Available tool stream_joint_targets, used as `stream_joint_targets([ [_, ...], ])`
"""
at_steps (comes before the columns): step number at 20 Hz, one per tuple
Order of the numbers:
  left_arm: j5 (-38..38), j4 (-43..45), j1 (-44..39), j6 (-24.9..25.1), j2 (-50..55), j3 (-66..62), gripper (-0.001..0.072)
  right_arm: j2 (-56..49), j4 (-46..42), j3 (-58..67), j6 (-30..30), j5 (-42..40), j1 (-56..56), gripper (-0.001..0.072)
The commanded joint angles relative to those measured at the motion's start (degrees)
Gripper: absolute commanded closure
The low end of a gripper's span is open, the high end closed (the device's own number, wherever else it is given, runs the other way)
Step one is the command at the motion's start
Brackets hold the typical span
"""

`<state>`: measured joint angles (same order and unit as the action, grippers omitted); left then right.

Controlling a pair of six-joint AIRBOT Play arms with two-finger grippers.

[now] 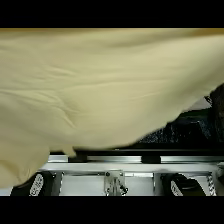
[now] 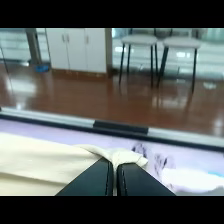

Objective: Fold the shirts.

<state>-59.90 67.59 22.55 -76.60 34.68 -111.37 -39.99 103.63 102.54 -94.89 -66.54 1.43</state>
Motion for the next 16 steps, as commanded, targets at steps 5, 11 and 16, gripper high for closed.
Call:
stream_joint_targets([
  [5, -5.2, 2.3, 0.0, 1.1, -0.2, 26.5, 0.0677, -13.9, -5.3, -6.4, 5.1, -21.2, 0.1, 0.0641],
  [11, 15.3, -13.5, -3.1, 9.5, 10.9, 53.7, 0.0677, -32.2, -3.1, -23.0, 7.4, 5.3, 0.2, 0.0641],
  [16, 31.8, -15.7, -12.1, 9.9, 32.3, 50.5, 0.0677, -46.9, 5.8, -23.0, 7.9, 33.6, 0.2, 0.0641],
])
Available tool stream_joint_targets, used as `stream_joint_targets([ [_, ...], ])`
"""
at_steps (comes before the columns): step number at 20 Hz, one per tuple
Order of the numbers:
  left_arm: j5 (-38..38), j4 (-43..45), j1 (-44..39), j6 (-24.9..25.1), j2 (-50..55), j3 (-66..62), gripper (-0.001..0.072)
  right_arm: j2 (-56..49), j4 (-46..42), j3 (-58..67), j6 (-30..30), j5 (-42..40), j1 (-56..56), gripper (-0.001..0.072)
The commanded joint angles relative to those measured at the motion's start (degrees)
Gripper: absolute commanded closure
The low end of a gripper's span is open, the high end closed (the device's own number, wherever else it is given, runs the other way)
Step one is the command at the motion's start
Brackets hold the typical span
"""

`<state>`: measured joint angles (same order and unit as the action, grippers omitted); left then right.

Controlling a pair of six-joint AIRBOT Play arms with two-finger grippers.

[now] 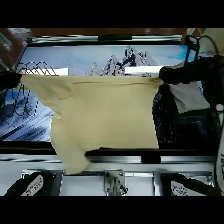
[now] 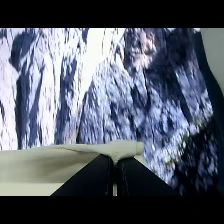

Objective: Fold the shirts.

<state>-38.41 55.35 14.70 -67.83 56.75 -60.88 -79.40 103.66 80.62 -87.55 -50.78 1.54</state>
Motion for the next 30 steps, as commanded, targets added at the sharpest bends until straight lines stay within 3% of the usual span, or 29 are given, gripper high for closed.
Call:
stream_joint_targets([
  [1, 12.3, -3.6, -5.9, 1.2, 14.3, -1.8, 0.0677, -9.3, 7.0, -1.0, 0.6, 22.6, 0.1, 0.064],
  [4, 18.2, -3.6, -10.2, 1.1, 23.7, -6.4, 0.0677, -13.2, 6.8, -1.0, 0.6, 31.1, 0.0, 0.0641],
  [9, 24.7, -3.6, -13.8, 1.1, 32.1, -8.9, 0.0676, -19.1, 6.9, -1.0, 0.6, 31.2, 0.1, 0.064],
  [11, 20.3, -3.6, -13.7, 0.1, 32.9, -8.9, 0.0676, -19.8, 6.8, -1.0, 1.4, 27.8, 0.0, 0.064],
  [13, 10.9, -2.1, -12.9, 0.4, 31.8, -8.9, 0.0677, -19.1, 6.7, -1.0, 1.3, 22.1, -0.5, 0.064],
  [18, -14.6, 1.9, -8.5, -0.3, 29.3, -8.9, 0.0677, -17.2, 5.2, -1.0, 1.4, -1.0, -2.9, 0.0641],
  [20, -22.0, 2.4, -7.5, -0.3, 29.3, -8.9, 0.0677, -17.2, 1.6, -1.1, 1.4, -6.8, -3.1, 0.0641],
  [30, -30.3, 5.2, -6.9, -0.4, 33.0, -8.5, 0.0677, -18.6, -0.5, -1.0, 2.8, -10.8, -3.3, 0.064],
])
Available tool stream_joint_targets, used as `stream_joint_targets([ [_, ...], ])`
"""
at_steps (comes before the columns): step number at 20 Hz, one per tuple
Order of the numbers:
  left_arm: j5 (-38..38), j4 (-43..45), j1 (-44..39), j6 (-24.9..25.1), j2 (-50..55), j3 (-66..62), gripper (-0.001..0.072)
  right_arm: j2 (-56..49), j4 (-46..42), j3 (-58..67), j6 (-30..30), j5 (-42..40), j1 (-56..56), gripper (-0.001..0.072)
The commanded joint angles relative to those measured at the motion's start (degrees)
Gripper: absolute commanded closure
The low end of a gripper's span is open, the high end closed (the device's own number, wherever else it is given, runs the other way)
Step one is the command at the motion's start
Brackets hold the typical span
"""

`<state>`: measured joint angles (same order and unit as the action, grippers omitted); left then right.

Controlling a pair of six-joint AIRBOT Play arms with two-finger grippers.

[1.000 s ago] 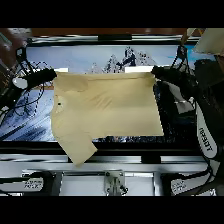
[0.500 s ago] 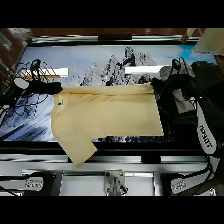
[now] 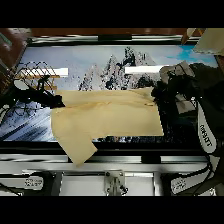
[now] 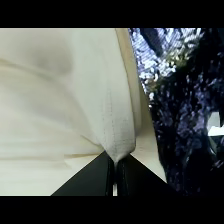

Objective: Fold the shirts.

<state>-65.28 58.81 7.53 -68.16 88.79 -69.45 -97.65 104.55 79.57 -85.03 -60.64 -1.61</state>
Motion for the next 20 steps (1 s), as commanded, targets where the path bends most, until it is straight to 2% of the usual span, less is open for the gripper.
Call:
stream_joint_targets([
  [1, -3.4, 1.9, 0.7, 0.0, 0.9, -0.2, 0.0677, -0.3, -2.8, 0.0, 0.3, -0.7, -0.1, 0.064],
  [7, -3.1, 1.6, 3.3, -0.1, 1.1, -0.8, 0.0677, -0.3, -5.4, 0.0, 2.8, 5.5, -0.1, 0.064],
  [11, -2.7, 1.6, 2.4, -2.8, 1.9, 0.3, 0.0676, -0.3, -5.1, 0.0, 3.1, 3.5, -0.1, 0.0639],
  [12, -2.8, 1.6, 2.1, -4.3, 1.9, 0.8, 0.0676, -0.3, -4.8, 0.0, 3.1, 2.7, -0.1, 0.0597],
  [13, -3.0, 1.6, 2.1, -5.6, 1.9, 1.2, 0.0658, -0.3, -4.2, 0.0, 3.1, 1.6, -0.1, 0.0461],
  [14, -4.7, 1.7, 2.2, -6.5, 1.9, 1.2, 0.0468, -0.1, -4.1, 0.0, 2.6, -0.1, -0.1, 0.0281],
  [15, -6.8, 1.8, 2.4, -7.4, 1.7, 1.2, 0.021, 0.5, -4.9, 0.0, 0.7, -2.5, -0.1, 0.0236],
  [16, -9.1, 1.8, 3.0, -7.7, 1.5, 1.2, 0.0111, 1.4, -5.9, 0.0, -0.8, -5.3, -0.1, 0.0236],
  [20, -21.1, 1.8, 6.9, -7.6, -2.2, 2.7, 0.0121, 5.8, -11.5, 0.0, -6.7, -21.6, -2.1, 0.0236],
])
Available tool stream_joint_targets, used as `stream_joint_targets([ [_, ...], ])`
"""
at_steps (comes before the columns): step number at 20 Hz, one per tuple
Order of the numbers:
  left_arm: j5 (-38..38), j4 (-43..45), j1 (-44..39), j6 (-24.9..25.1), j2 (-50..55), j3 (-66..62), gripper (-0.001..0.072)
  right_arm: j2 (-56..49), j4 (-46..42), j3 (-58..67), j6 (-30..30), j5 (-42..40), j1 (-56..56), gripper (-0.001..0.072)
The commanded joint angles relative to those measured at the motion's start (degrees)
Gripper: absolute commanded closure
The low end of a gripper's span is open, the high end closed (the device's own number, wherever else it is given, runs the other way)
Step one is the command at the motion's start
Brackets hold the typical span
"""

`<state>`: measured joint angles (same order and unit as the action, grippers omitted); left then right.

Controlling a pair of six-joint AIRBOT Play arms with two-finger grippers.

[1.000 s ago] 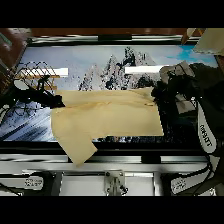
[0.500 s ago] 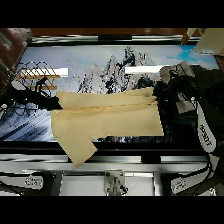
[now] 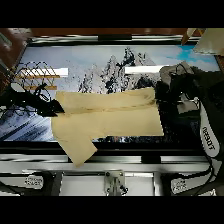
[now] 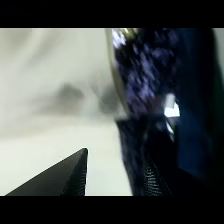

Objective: Fold the shirts.

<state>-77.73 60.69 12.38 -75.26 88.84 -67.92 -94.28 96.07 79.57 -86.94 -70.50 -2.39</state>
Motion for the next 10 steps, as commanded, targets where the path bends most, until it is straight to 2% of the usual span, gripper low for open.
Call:
stream_joint_targets([
  [1, -10.6, 0.0, 2.9, -0.4, -4.3, 3.6, 0.0121, 3.5, -3.0, -0.2, -6.0, -15.3, -2.8, 0.0237],
  [3, -9.7, 0.0, 5.0, -0.2, -10.4, 12.4, 0.0121, 6.6, -2.8, -2.5, -6.6, -17.8, -6.6, 0.0237],
  [6, -4.2, -0.1, 9.0, 2.7, -20.2, 27.6, 0.0121, 12.1, 0.0, -7.3, -7.1, -17.0, -12.4, 0.0236],
  [10, -1.0, -0.5, 11.8, 3.7, -25.8, 37.2, 0.0121, 15.9, 2.3, -10.5, -7.2, -13.8, -16.1, 0.0237],
])
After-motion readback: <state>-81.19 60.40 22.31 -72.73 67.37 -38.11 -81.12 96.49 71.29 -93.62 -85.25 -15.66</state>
